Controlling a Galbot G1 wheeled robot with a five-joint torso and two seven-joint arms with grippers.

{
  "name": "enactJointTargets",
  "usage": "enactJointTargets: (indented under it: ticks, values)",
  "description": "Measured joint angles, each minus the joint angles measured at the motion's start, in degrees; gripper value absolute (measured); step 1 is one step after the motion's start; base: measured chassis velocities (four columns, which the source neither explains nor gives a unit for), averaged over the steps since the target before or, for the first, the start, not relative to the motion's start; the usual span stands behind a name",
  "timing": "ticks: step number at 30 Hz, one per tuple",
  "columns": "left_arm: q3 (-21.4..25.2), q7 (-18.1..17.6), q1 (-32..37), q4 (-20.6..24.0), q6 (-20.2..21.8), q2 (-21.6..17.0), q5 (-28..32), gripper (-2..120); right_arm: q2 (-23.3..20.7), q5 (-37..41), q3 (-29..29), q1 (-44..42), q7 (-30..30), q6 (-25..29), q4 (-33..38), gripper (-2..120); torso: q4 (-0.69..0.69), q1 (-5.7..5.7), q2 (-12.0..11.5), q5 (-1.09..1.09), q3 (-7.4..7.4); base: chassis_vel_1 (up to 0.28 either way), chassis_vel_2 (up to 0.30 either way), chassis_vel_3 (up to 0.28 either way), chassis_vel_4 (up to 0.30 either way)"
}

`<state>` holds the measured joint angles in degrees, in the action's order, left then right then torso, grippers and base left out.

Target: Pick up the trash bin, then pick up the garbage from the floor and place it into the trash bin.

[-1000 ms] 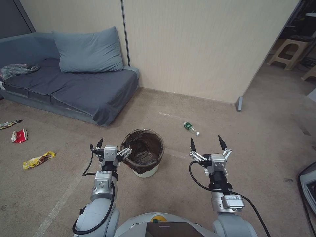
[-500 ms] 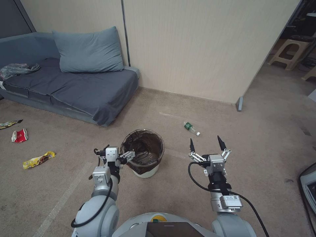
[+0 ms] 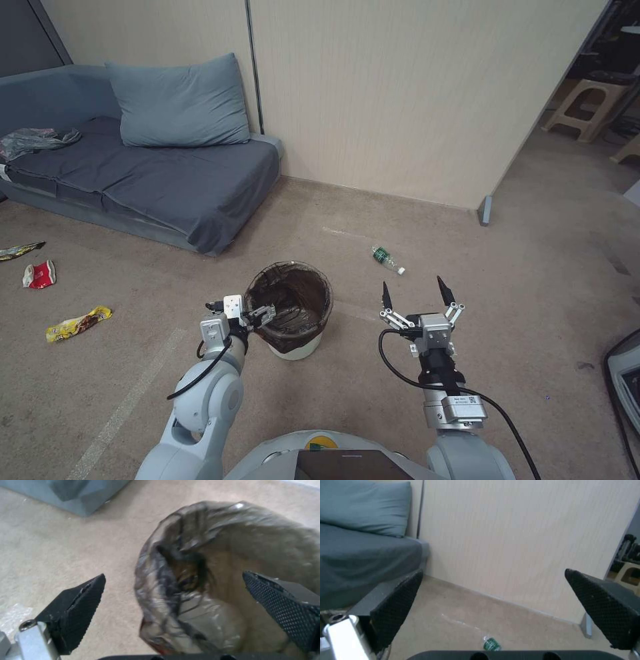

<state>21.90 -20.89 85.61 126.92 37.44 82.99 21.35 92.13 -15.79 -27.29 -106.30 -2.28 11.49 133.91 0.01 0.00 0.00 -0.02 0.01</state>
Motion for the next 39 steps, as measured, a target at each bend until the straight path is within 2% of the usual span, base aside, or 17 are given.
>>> enactJointTargets:
  ticks: [6,16,23,25,28,29,32,33,35,36,38,39]
  values:
    - [0.1,-1.4,-2.1,-5.3,-1.1,0.9,-0.8,99,0.0,0.0,0.0,0.0,0.0,0.0,-0.1,100,0.0,0.0,0.0,0.02,0.0,0.0,0.0,0.0,0.0]
    - [0.0,-1.7,-4.1,-10.5,-1.8,1.9,-1.2,98,0.0,-0.1,0.0,0.1,0.0,0.1,-0.4,100,0.0,0.0,0.0,0.02,-0.01,0.0,0.0,0.0,0.0]
    - [0.1,-1.4,-5.1,-13.8,-0.4,2.4,6.1,73,0.0,-0.3,-0.1,0.1,0.1,0.9,-0.9,100,0.0,0.0,0.0,0.05,-0.02,0.0,0.0,0.0,0.0]
    - [0.0,-1.4,-5.1,-14.1,-0.4,2.4,6.4,69,0.0,-0.4,-0.1,0.1,0.1,1.0,-1.0,100,0.0,0.0,0.0,0.06,-0.02,0.0,0.0,0.0,0.0]
    - [-0.2,-1.3,-5.2,-15.2,-0.5,2.9,6.7,52,0.0,-0.4,-0.1,0.1,0.1,1.2,-1.1,100,0.0,-0.01,0.0,0.08,-0.03,0.0,0.0,0.0,0.0]
    - [-0.2,-1.3,-5.2,-15.2,-0.5,2.9,6.7,52,0.0,-0.4,-0.1,0.1,0.1,1.2,-1.1,100,0.0,-0.01,0.0,0.08,-0.03,0.0,0.0,0.0,0.0]
    - [-0.2,-1.4,-5.2,-15.5,-0.6,3.1,6.7,38,0.0,-0.7,-0.1,0.1,0.1,1.3,-1.1,100,0.02,-0.01,0.0,0.08,-0.03,0.0,0.0,0.0,0.0]
    - [-0.2,-1.4,-5.2,-15.5,-0.6,3.1,6.7,38,0.0,-0.7,-0.1,0.1,0.1,1.3,-1.1,100,0.02,-0.01,0.0,0.08,-0.03,0.0,0.0,0.0,0.0]
    - [-0.2,-1.5,-5.1,-15.6,-0.8,3.3,6.7,28,0.0,-1.6,0.1,0.0,0.1,1.5,-1.1,100,0.01,-0.01,0.0,0.06,-0.03,0.0,0.0,0.0,0.0]
    - [-0.2,-1.5,-5.1,-15.6,-0.8,3.3,6.7,28,0.0,-1.6,0.1,0.0,0.1,1.5,-1.1,100,0.01,-0.01,0.0,0.06,-0.03,0.0,0.0,0.0,0.0]
    - [-0.2,-1.7,-5.0,-15.6,-0.8,3.6,6.6,16,0.0,-2.0,0.4,0.0,-0.2,1.5,-1.1,100,0.01,-0.01,0.0,0.05,-0.03,0.0,0.0,0.0,0.0]
    - [-0.2,-1.7,-5.0,-15.6,-0.8,3.6,6.6,16,0.0,-2.0,0.4,0.0,-0.2,1.5,-1.1,100,0.01,-0.01,0.0,0.05,-0.03,0.0,0.0,0.0,0.0]
